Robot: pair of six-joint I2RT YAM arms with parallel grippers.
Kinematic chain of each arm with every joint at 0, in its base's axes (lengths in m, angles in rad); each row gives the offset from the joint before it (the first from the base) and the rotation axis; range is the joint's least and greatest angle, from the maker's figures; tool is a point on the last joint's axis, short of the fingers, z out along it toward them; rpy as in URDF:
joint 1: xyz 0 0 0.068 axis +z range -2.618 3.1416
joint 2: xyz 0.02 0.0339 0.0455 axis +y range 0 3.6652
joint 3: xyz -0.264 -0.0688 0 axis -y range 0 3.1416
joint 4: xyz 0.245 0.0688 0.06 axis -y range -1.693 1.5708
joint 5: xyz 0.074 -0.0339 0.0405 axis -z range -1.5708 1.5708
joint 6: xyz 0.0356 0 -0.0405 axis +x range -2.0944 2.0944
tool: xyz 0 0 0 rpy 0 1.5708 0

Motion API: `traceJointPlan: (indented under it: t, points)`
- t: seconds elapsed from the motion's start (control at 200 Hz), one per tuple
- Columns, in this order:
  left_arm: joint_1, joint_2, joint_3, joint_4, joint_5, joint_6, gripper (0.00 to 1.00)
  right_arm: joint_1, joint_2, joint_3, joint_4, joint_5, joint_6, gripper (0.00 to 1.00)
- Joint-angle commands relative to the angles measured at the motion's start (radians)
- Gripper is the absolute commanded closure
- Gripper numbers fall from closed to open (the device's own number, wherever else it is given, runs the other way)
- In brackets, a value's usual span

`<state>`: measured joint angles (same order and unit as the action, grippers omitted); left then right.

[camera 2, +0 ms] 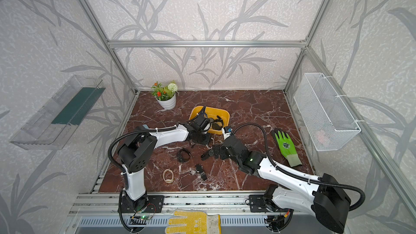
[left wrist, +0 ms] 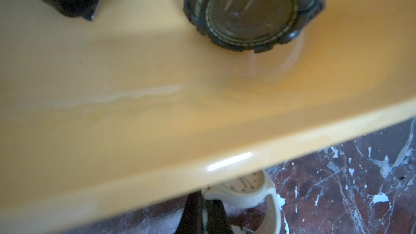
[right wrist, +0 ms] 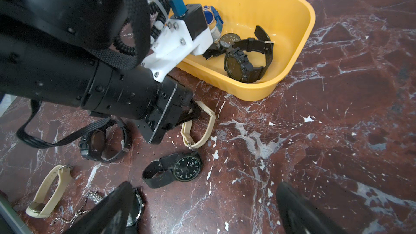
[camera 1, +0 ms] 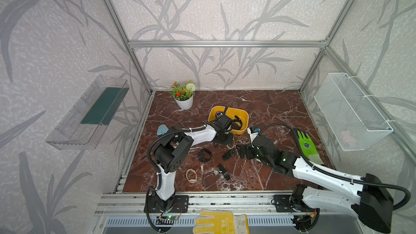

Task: Put the watch into the storage box
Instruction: Pick up the watch at the center of the board.

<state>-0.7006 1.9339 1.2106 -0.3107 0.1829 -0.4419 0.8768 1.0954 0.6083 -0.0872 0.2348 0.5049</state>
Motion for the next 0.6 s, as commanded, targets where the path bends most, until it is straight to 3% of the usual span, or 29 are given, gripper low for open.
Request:
traceJointPlan:
  t: [0.0, 0.595]
  points:
    - [0.003, 0.02, 0.021, -0.019, -0.008, -0.021, 1.0, -0.003, 0.009, -0.01, 0.006, 0.005, 0.003, 0.01]
    - [0.025, -0.146, -0.079, -0.02, -0.067, -0.037, 1.0, -0.003, 0.047, 0.01, 0.028, -0.009, -0.003, 0.01]
